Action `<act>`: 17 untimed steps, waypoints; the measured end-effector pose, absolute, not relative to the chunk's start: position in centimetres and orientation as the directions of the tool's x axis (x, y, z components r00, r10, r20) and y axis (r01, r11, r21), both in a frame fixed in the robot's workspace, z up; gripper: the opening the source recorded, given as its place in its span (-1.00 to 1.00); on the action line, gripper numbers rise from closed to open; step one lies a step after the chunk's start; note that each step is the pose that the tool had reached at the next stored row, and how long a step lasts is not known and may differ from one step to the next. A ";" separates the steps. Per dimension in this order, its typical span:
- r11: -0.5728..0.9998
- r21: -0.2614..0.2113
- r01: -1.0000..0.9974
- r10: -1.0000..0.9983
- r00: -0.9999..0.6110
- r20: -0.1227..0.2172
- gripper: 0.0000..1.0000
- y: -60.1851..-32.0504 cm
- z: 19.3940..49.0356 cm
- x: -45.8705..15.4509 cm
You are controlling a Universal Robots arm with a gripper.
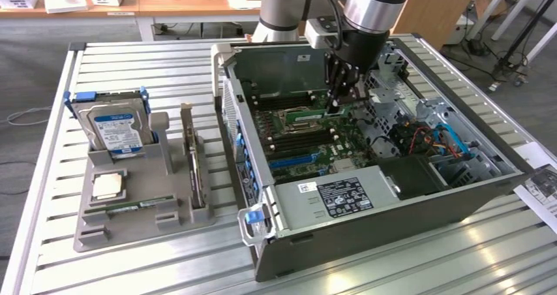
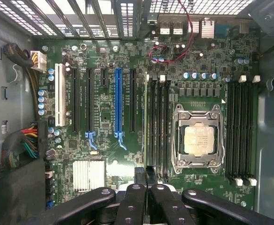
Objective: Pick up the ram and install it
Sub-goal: 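Insert the ram into the slot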
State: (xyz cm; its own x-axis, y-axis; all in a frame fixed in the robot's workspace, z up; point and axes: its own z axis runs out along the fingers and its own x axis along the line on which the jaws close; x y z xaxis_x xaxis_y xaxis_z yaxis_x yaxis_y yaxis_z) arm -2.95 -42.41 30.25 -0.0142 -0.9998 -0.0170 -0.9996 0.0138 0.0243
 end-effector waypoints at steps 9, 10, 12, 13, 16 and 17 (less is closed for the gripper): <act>0.014 0.024 -1.000 -1.000 -0.014 -0.017 -0.77 -42.2 30.2 -3.0; 0.014 0.024 -1.000 -1.000 -0.014 -0.017 -0.77 -42.2 30.0 -3.0; 0.013 0.024 -1.000 -1.000 -0.014 -0.017 -0.77 -42.2 29.8 -3.0; 0.014 0.024 -1.000 -1.000 -0.014 -0.017 -0.77 -42.2 29.6 -3.0; 0.014 0.024 -1.000 -1.000 -0.014 -0.017 -0.77 -42.2 29.3 -3.0; 0.014 0.024 -1.000 -1.000 -0.014 -0.017 -0.77 -42.2 29.3 -3.0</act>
State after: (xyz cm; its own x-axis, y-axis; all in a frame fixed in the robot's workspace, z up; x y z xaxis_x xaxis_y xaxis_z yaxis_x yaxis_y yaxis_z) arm -3.04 -42.18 29.26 -0.0140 -0.9998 -0.0168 -0.9996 0.0135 0.0244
